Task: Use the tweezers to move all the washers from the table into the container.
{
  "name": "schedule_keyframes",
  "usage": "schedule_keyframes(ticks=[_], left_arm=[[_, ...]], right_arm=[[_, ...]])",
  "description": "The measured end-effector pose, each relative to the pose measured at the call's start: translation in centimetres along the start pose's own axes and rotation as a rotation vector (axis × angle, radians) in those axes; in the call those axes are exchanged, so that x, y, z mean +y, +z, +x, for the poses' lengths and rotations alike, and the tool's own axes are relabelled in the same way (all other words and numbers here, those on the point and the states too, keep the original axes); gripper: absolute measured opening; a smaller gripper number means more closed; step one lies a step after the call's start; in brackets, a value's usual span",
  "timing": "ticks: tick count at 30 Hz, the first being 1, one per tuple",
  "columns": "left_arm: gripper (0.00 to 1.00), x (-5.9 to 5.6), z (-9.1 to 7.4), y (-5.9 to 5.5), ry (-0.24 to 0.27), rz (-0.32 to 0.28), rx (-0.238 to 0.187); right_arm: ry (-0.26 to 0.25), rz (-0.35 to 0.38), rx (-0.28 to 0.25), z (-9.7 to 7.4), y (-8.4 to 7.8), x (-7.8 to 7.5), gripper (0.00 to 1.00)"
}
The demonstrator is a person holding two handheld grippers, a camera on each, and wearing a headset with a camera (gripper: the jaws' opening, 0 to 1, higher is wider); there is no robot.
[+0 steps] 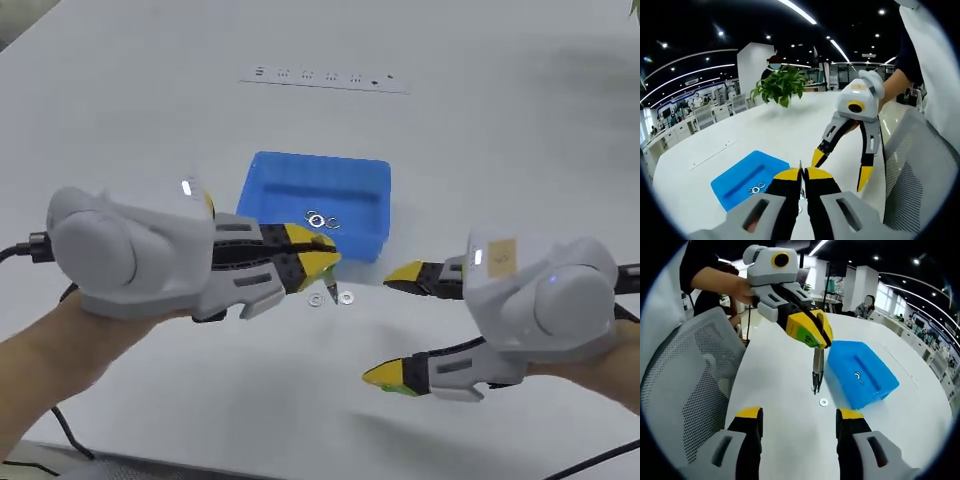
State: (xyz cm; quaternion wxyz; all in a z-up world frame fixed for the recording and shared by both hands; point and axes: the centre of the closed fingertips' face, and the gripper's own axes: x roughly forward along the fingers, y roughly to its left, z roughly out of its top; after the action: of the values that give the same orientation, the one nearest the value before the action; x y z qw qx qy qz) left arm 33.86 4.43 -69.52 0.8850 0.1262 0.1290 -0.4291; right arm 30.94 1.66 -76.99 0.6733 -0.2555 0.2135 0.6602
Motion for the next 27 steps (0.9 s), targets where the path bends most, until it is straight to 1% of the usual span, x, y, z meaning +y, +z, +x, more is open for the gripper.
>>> schedule_keyframes(ticks=[5, 11, 17, 20, 21, 25, 27], left_arm=[[0.06, -0.1, 0.7, -0.4, -0.030, 0.008, -0.003], [0.06, 0.1, 1.2, -0.6, -0.046, 0.008, -0.008], [0.06, 0.3, 2.0, -0.9, -0.064, 0.022, 0.006], [0.06, 0.1, 2.3, -1.1, -0.076, 0.024, 0.017], [0.06, 0.0, 2.3, -1.0, -0.080, 0.024, 0.013], [0.06, 0.3, 2.3, -1.0, -0.082, 0.015, 0.015], [0.06, 0.3, 2.3, -1.1, -0.090, 0.024, 0.024]], right_arm=[[-0.006, 0.028, 0.004, 0.0, -0.4, 0.1, 0.62], [-0.010, 0.059, -0.006, 0.0, -0.6, 0.1, 0.61], [-0.006, 0.083, -0.018, 0.2, -0.7, 0.3, 0.61], [-0.002, 0.088, -0.019, 0.3, -0.8, 0.3, 0.61], [-0.001, 0.091, -0.018, 0.3, -0.9, 0.3, 0.61], [0.001, 0.102, -0.020, 0.3, -1.0, 0.3, 0.61], [0.005, 0.103, -0.021, 0.4, -0.9, 0.3, 0.61]])
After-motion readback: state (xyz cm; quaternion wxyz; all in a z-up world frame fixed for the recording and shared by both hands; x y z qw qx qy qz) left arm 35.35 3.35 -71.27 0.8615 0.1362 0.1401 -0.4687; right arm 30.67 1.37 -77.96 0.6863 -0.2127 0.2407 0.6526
